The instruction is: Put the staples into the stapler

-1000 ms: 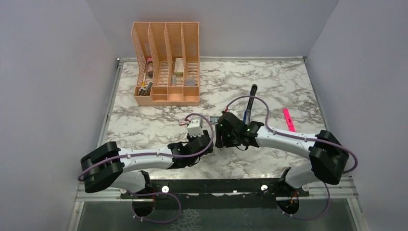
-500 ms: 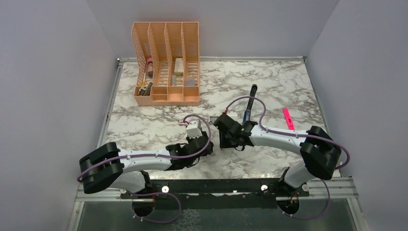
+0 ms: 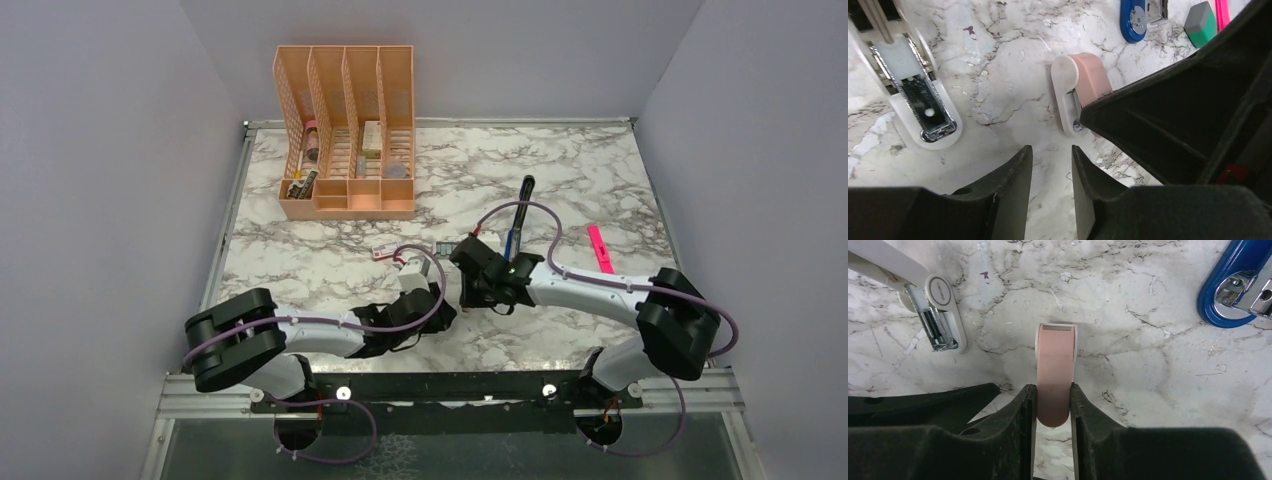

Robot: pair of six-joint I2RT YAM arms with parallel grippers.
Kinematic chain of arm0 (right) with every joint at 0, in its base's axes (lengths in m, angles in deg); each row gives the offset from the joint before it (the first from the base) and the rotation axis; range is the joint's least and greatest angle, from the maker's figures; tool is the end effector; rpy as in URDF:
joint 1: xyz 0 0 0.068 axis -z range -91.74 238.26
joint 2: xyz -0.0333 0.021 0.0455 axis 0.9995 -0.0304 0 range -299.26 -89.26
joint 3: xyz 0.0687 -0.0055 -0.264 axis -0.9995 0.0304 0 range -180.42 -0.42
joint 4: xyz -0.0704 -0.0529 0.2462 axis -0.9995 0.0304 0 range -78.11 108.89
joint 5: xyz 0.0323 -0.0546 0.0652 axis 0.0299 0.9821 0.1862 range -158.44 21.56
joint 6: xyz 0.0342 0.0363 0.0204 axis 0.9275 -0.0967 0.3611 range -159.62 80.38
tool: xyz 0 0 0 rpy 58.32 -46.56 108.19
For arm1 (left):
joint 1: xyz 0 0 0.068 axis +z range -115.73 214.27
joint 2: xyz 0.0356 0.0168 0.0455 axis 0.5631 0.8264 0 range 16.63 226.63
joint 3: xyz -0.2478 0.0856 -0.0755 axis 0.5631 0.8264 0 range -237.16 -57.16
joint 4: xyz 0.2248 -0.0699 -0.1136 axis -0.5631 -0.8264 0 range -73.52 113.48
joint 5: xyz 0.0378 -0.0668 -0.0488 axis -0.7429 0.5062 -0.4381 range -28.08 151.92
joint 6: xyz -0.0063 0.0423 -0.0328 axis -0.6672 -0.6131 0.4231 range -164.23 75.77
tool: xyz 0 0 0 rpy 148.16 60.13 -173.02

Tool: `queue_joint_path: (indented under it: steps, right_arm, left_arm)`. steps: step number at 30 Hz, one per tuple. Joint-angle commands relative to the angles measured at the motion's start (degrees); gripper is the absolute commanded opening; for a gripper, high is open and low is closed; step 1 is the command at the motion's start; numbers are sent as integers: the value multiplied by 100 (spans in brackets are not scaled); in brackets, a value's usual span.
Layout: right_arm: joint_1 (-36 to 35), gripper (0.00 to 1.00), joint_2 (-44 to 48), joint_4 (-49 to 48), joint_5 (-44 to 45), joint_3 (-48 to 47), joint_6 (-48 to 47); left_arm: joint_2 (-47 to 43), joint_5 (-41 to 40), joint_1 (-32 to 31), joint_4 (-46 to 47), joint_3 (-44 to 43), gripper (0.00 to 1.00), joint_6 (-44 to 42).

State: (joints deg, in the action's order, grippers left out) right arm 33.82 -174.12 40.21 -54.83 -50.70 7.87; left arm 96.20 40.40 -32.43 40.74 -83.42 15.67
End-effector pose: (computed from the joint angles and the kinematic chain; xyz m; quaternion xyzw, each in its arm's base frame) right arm 0.1707 0.2242 0.1901 -0.0308 0.9652 0.1081 0.2360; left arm 0.1122 -0.2275 0.1495 -0.0327 0.8791 -0.3232 0.3488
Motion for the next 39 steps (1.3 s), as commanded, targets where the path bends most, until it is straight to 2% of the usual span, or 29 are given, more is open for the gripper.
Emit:
queue_joint_path:
  steps: [1, 7, 15, 21, 25, 30, 39]
  right_arm:
    - [-50, 12, 318, -111, -70, 92, 256]
    - [-50, 9, 503, -325, -365, 255, 398]
    - [-49, 9, 636, -559, -733, 437, 531]
    - [-41, 8, 775, -568, -750, 484, 519]
    - [-24, 9, 813, -633, -999, 508, 467]
    - [211, 9, 920, -640, -1409, 486, 97]
    - [1224, 9, 1007, -329, -2767, 309, -1158]
  left_arm:
    - [194, 486, 31, 965, 234, 35, -85]
    - [287, 570, 57, 1466, 421, 35, -38]
    - [395, 526, 53, 1605, 436, 36, -106]
    - [617, 571, 54, 1632, 449, 23, -75]
    - [680, 565, 53, 1657, 448, 17, -116]
    - [745, 536, 55, 1645, 478, 5, -132]
    - [1143, 599, 69, 1327, 386, 1, -160]
